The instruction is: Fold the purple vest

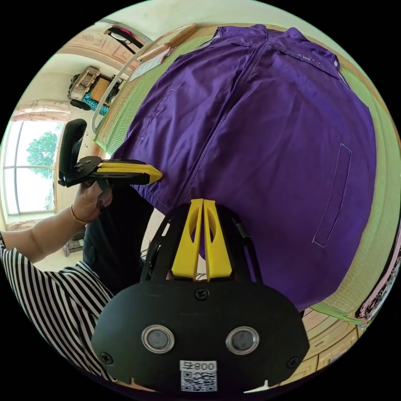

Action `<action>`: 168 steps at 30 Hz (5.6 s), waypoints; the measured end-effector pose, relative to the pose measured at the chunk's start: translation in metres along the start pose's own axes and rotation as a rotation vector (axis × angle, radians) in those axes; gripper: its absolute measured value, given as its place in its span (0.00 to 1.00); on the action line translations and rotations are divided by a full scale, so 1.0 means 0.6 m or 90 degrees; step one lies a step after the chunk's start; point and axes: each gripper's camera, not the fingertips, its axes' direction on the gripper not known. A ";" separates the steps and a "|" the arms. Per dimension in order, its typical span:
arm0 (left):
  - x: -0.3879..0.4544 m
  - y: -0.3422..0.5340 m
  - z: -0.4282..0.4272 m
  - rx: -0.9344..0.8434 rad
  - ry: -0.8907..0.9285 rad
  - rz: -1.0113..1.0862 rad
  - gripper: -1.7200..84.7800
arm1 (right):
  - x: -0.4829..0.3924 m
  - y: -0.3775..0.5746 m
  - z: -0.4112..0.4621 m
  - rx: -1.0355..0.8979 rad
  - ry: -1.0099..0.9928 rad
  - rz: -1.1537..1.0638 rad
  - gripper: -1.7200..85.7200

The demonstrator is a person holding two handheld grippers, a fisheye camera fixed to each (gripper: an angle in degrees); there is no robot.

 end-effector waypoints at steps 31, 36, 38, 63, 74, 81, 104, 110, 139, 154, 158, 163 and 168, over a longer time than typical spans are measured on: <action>0.089 -0.009 0.160 -0.012 0.161 0.046 0.03 | 0.102 -0.407 -0.103 0.046 0.081 0.044 0.03; 0.085 0.012 0.166 0.007 0.192 0.041 0.03 | 0.118 -0.399 -0.105 0.044 0.059 0.048 0.02; 0.084 0.024 0.161 0.025 0.207 0.042 0.03 | 0.122 -0.393 -0.111 0.054 0.047 0.051 0.02; 0.025 0.155 0.216 0.041 0.121 0.020 0.03 | 0.256 -0.426 -0.092 0.143 0.029 0.089 0.02; -0.025 0.256 0.208 0.093 0.151 -0.017 0.03 | 0.291 -0.317 -0.102 0.165 -0.009 0.085 0.02; -0.091 0.373 0.158 0.147 0.139 -0.093 0.03 | 0.332 0.019 -0.133 0.181 -0.088 0.087 0.03; -0.345 0.679 0.131 0.140 0.119 -0.320 0.15 | 0.474 0.662 0.005 0.232 -0.210 0.387 0.17; -0.381 0.679 0.148 0.092 0.090 -0.314 0.13 | 0.481 0.665 0.025 0.207 -0.199 0.382 0.16; -0.528 0.758 0.202 0.073 0.136 -0.286 0.04 | 0.528 0.726 0.025 0.236 -0.250 0.333 0.05; -0.547 0.909 0.153 0.179 0.262 -0.177 0.04 | 0.421 0.846 -0.107 0.286 -0.229 0.168 0.04; -0.547 0.967 0.140 0.199 0.293 -0.159 0.04 | 0.395 0.897 -0.119 0.291 -0.234 0.145 0.04; -0.541 1.023 0.114 0.232 0.314 -0.137 0.04 | 0.352 0.966 -0.143 0.302 -0.234 0.106 0.03; -0.539 1.050 0.098 0.255 0.317 -0.118 0.04 | 0.334 1.000 -0.154 0.308 -0.222 0.078 0.03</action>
